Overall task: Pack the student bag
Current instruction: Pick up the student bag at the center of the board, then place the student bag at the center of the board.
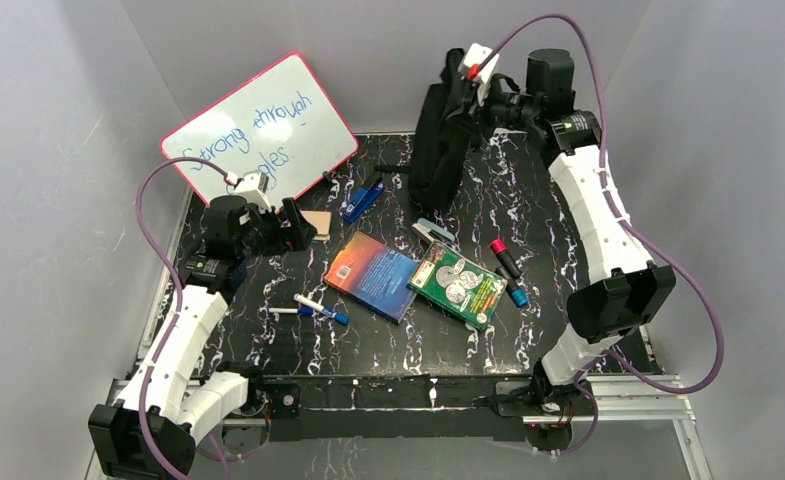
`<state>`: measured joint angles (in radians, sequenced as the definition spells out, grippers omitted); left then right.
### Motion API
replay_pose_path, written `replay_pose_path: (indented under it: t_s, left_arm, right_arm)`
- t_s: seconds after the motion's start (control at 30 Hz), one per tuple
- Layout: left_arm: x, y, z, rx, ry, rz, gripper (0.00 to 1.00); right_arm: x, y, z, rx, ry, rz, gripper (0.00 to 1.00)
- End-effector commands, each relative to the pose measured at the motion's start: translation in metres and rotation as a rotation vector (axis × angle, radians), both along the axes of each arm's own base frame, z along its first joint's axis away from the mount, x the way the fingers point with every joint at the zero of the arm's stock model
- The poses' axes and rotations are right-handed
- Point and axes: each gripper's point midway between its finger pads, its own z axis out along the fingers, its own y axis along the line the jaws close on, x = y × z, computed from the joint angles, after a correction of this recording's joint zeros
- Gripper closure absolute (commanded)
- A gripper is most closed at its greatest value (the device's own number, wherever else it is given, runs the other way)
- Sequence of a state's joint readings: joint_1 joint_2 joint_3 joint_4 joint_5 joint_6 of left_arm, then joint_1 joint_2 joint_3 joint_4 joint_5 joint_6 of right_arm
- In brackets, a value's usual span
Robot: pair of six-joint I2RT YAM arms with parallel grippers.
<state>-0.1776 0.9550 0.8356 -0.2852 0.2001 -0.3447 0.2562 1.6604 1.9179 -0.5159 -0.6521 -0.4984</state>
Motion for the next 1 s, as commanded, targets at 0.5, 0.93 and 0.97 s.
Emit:
replay_pose_path:
  t_s: [0.5, 0.93, 0.97]
  left_arm:
    - [-0.001, -0.016, 0.041, -0.007, -0.184, -0.148, 0.10]
    - [-0.005, -0.020, 0.054, 0.001, -0.342, -0.196, 0.13]
    - [-0.006, -0.020, 0.055, 0.008, -0.356, -0.207, 0.14]
  right_arm:
    - [-0.057, 0.037, 0.001, -0.283, -0.567, 0.328, 1.00]
    - [-0.090, 0.041, 0.002, -0.242, -0.601, 0.439, 1.00]
    - [-0.093, 0.041, 0.002, -0.236, -0.601, 0.445, 1.00]
